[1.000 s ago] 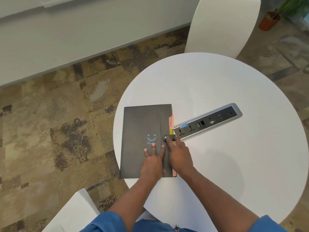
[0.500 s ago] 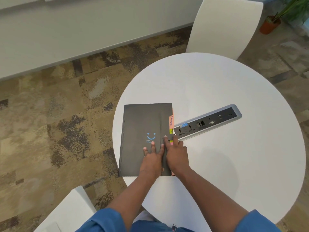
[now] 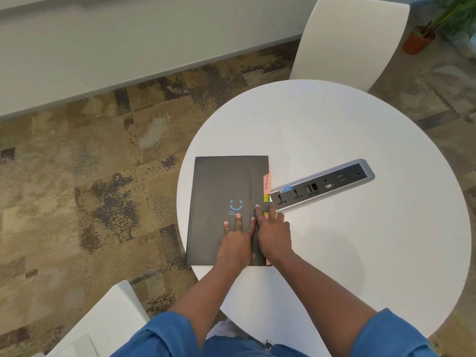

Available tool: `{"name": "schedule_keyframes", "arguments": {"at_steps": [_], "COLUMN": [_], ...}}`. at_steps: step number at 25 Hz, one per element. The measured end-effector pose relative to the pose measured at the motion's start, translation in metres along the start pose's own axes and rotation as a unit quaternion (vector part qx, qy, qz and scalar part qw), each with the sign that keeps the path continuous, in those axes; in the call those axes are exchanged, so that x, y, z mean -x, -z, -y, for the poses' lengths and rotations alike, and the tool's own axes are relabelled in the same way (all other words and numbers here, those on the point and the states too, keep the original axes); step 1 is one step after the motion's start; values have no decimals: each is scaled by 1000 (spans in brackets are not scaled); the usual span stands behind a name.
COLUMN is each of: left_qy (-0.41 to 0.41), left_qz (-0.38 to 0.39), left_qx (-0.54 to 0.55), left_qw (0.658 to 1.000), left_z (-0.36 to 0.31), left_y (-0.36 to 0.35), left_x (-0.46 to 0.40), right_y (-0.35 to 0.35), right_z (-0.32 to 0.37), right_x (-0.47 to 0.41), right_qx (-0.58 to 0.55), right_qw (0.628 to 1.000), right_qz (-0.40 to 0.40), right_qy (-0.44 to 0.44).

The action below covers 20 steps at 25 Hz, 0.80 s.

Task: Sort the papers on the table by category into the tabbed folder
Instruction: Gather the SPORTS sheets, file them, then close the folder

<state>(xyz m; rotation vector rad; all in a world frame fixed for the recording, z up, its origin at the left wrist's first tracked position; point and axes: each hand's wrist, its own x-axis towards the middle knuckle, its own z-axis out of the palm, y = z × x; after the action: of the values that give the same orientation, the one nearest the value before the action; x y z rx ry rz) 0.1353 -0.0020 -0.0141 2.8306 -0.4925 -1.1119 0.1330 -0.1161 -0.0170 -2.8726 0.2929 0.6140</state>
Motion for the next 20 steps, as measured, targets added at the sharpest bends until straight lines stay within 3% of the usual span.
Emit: {"name": "schedule_keyframes", "arguments": {"at_steps": [3,5,10,15,18,20], "left_qy": [-10,-5,114,258,279,281], "left_qz": [-22,-84,-236,-253,-244,-227], "left_qx": [13,53,138,280,361,451], "left_qw": [1000,995,955,889,856,816], "left_z": [9,25,72,90,94,97], "left_y": [1,2,2,-10,-13,-8], "left_x": [5,10,22,31,28,24], "right_y": [-1,-2,-10,-16,-15,-9], "right_z": [-6,-11,-21,-26,-29,-37], "right_x": [3,9,24,28,30,30], "right_qx": [-39,-125,-268,-361,-376,-387], "right_qw": [999,992,958,925,921,917], "right_qz": [2,-6,-33,11,27,22], "right_qy": [5,-18,-94,-117,-100,-92]}}
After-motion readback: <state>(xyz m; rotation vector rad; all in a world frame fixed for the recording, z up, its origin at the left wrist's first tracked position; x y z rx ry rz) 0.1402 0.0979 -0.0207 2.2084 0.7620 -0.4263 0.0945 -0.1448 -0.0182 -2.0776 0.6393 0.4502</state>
